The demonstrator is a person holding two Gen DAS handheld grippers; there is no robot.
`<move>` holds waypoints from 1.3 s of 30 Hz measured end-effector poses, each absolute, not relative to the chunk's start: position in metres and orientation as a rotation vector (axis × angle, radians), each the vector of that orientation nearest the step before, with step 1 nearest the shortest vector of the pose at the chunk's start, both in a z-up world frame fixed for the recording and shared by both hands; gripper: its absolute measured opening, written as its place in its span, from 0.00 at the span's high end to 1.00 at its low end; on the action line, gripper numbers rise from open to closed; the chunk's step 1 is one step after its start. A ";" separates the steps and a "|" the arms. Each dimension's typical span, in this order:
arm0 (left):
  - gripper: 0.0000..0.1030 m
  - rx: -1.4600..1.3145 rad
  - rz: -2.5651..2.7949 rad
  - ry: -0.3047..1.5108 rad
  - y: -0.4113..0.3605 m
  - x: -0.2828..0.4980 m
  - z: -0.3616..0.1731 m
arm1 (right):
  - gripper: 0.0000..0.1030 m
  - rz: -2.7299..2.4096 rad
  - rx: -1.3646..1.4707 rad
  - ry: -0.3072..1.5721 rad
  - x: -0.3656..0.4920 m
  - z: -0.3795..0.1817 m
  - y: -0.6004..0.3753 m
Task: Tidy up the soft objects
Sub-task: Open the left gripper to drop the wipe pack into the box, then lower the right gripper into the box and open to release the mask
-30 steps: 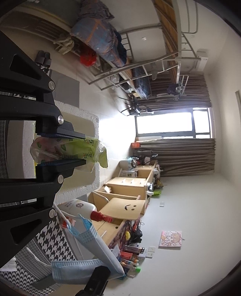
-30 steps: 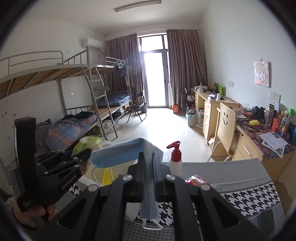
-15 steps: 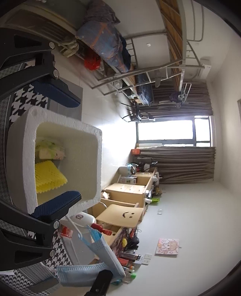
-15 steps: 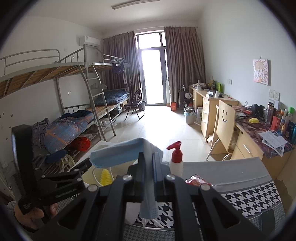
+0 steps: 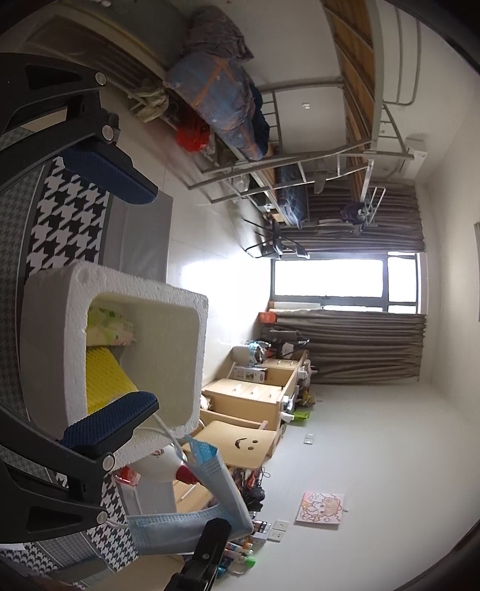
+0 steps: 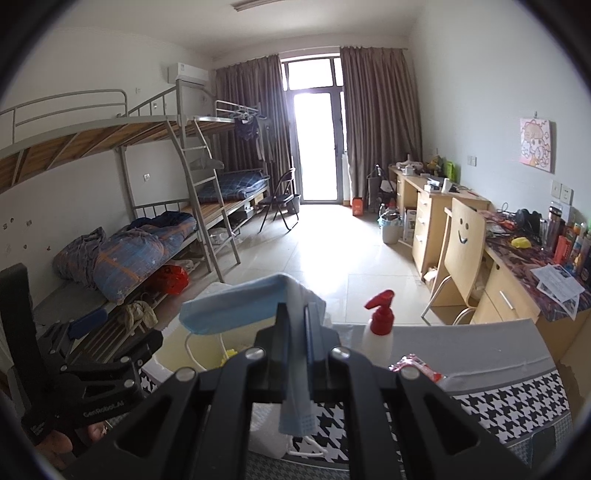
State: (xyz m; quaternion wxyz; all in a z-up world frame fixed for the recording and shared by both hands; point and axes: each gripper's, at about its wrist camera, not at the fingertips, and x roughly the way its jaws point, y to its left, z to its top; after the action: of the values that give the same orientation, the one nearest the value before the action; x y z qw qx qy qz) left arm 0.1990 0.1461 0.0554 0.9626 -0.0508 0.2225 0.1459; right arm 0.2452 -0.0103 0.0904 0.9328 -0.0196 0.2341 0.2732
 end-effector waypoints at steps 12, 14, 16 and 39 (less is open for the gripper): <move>0.01 -0.126 0.325 0.446 0.154 0.184 0.051 | 0.90 0.602 -0.065 0.528 0.255 0.083 0.014; 0.01 -0.127 0.325 0.447 0.155 0.182 0.050 | 0.90 0.610 -0.071 0.535 0.256 0.082 0.018; 0.01 -0.134 0.320 0.451 0.157 0.181 0.049 | 0.90 0.618 -0.079 0.542 0.258 0.082 0.022; 0.01 -0.169 0.330 0.438 0.166 0.168 0.051 | 0.42 0.654 -0.145 0.649 0.275 0.054 0.054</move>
State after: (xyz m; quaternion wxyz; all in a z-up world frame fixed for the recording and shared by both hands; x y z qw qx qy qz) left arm 0.1682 0.1657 0.0506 0.9591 -0.0835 0.2158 0.1629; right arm 0.2753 0.0538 0.0535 0.8932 -0.0698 0.3131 0.3151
